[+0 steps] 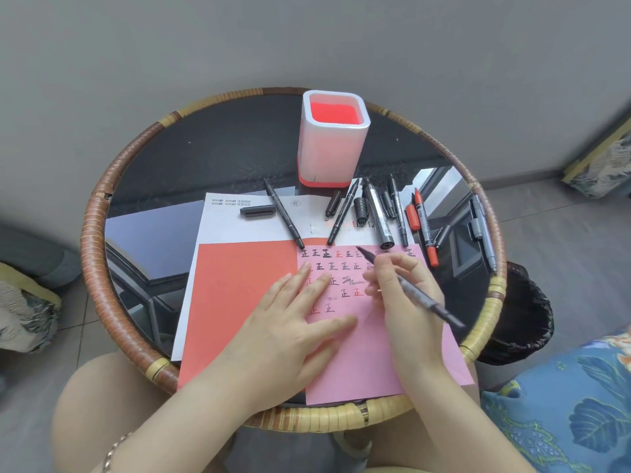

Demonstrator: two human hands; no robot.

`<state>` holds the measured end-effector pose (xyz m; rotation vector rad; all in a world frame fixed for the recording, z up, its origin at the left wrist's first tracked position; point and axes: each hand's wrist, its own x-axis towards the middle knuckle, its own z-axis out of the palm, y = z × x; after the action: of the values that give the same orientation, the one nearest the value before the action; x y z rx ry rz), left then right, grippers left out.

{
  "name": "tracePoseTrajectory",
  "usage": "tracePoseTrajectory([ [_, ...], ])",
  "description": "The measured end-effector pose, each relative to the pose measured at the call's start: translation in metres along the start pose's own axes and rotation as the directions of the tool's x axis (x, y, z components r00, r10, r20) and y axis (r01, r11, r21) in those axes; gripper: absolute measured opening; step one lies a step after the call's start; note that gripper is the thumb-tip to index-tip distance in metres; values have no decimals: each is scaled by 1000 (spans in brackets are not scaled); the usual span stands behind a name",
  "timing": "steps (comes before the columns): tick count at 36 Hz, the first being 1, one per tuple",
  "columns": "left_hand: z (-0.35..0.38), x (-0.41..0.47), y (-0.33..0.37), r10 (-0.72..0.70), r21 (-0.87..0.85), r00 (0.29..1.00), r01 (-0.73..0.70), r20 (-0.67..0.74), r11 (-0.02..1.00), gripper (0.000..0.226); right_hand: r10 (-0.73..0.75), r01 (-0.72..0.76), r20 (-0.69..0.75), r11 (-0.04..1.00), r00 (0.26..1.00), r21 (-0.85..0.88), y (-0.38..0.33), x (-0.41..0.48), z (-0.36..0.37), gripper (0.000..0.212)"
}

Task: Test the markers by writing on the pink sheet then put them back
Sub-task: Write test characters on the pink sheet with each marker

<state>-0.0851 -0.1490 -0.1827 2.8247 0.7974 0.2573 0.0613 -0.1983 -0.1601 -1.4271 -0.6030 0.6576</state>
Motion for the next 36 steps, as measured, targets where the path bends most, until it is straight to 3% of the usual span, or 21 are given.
tracePoseTrajectory([
  [3, 1, -1, -1, -2, -9, 1000, 3, 4, 1000, 36, -46, 64, 141, 990, 989, -124, -2, 4, -22, 15],
  [6, 2, 0, -2, -6, -33, 1000, 6, -3, 999, 32, -190, 271, 236, 883, 953, -384, -13, 17, -47, 9],
  [8, 2, 0, -3, -5, -28, 1000, 5, -2, 1000, 32, -294, 437, 327, 684, 898, -584, -21, 34, -64, 8],
  [10, 2, 0, -3, -5, -27, 1000, 5, 2, 1000, 33, -353, 564, 444, 422, 823, -710, -30, 56, -81, 12],
  [13, 1, 0, -3, -12, -25, 1000, 12, 15, 1000, 33, -288, 615, 565, 120, 773, -779, -37, 87, -102, 31],
  [16, 1, 0, -2, -19, -29, 1000, 20, 22, 999, 34, -204, 548, 544, -41, 814, -835, -38, 103, -110, 51],
  [19, 1, 0, -2, -28, -48, 999, 29, 30, 998, 34, -202, 498, 511, -115, 836, -860, -32, 113, -111, 51],
  [23, 0, -1, -2, -27, -48, 999, 29, 35, 998, 35, -210, 498, 510, -107, 834, -860, -16, 121, -113, 40],
  [29, 0, -1, -2, -27, -42, 999, 28, 26, 999, 34, -289, 353, 302, 144, 908, -925, -25, 124, -120, 33],
  [36, 2, -2, -3, -24, -36, 1000, 24, 20, 999, 35, -74, 74, 60, 219, 995, -973, -32, 132, -130, 27],
])
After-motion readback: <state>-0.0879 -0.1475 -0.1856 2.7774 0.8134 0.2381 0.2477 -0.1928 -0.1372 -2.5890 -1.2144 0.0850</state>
